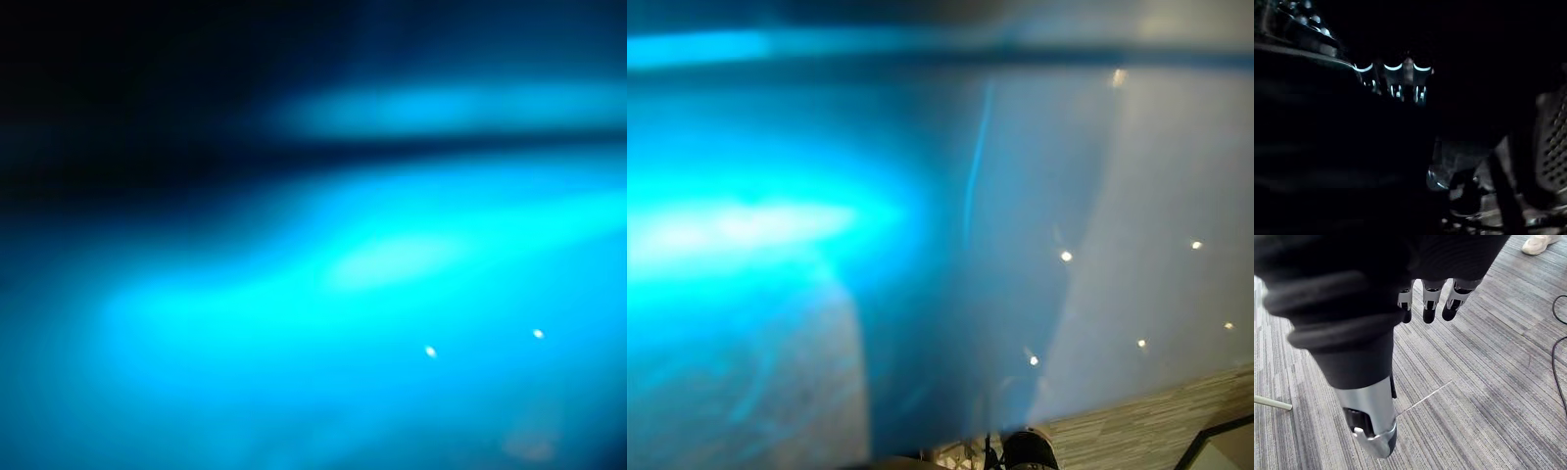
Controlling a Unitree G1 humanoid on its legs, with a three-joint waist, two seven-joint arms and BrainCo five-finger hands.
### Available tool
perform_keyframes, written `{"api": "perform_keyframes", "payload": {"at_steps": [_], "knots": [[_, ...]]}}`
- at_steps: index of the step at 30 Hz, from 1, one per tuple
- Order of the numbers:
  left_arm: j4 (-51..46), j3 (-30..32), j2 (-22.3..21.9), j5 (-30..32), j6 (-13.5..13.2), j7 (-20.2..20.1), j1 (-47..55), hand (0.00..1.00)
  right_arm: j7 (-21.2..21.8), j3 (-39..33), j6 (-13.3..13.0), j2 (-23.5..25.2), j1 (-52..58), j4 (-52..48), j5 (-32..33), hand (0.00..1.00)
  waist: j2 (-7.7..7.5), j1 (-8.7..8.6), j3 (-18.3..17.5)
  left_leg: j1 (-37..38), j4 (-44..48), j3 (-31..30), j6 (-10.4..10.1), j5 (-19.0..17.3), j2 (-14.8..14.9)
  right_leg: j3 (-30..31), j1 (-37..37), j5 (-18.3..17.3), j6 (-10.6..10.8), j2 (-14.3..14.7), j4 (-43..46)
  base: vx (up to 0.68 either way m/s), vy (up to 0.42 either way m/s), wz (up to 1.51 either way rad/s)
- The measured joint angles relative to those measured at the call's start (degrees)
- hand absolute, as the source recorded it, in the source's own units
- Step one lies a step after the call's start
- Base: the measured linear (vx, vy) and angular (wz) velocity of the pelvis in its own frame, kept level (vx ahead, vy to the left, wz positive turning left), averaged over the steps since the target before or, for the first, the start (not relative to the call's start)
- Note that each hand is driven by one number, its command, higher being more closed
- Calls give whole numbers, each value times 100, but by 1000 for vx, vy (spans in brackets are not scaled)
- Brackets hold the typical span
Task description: Pick up the laundry basket with both hands and put the clothes into the washing machine.
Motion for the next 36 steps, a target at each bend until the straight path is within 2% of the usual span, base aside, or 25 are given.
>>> {"api": "perform_keyframes", "payload": {"at_steps": [5, 8, 12, 14, 18, 22, 25, 30, 34, 36], "knots": [[121, 442, -158, -404, 5, 81, 28, 0, -7, 9, 3, -9, 65, 0, 94, 0, -1, 0, -2, -55, -34, -120, -50, 51, -17, -127, 0, -34, -48, -11, 46, 23, 5, 8], [106, 819, -427, -739, 2, 290, 114, 0, -36, 28, 1, 1, 194, -5, 95, 0, -18, -23, -19, -64, -200, -174, -82, 181, -129, -181, -30, -91, -80, -100, 98, 22, -7, 23], [-180, 1355, -800, -932, -14, 675, 749, 0, -73, 210, -14, 22, 211, -13, 82, 0, -19, -16, -35, -113, -231, -310, -155, 244, -142, -301, -40, -157, -105, -108, 184, 32, -17, 13], [-252, 1582, -933, -1079, -13, 728, 1038, 0, -76, 309, -43, 23, 211, -18, 77, 0, -19, -7, -35, -111, -245, -321, -166, 264, -143, -310, -48, -176, -110, -109, 215, 42, -19, 8], [-1235, 1952, -1080, -1364, -89, 1003, 1975, 0, -103, 405, -76, 43, 211, -53, 29, 0, -7, 11, -41, -90, -319, -348, -193, 320, -187, -326, -48, -226, -144, -134, 249, 39, -10, 9], [-2240, 2250, -1375, -969, -256, 1584, 3046, 0, -164, 533, -182, 71, 217, -241, 21, 0, -4, 31, -38, -93, -300, -430, -219, 336, -208, -379, -52, -287, -167, -153, 363, 44, -14, 8], [-2728, 2250, -1659, -800, -260, 1781, 3675, 0, -180, 557, -259, 102, 218, -307, -106, 0, -3, 90, -37, -96, -302, -493, -247, 360, -228, -440, -61, -365, -213, -176, 468, 51, -28, 12], [-4224, 2167, -2469, -573, -310, 1841, 5224, 0, -330, 562, -325, 111, 231, -351, -360, 0, 14, 206, -2, -37, -300, -588, -256, 425, -301, -466, -58, -510, -266, -215, 685, 60, -30, 12], [-5048, 1855, -3090, -479, -537, 1762, 6226, 0, -343, 553, -322, 118, 432, -461, -424, 0, 20, 423, 12, 52, -329, -645, -287, 475, -380, -510, 8, -560, -300, -297, 811, 62, -20, 17], [-5056, 1719, -3240, -491, -612, 1622, 6552, 0, -351, 522, -300, 117, 449, -417, -424, 0, 27, 506, 32, 235, -381, -655, -294, 493, -425, -527, 194, -572, -322, -335, 810, 62, -9, 28]]}}
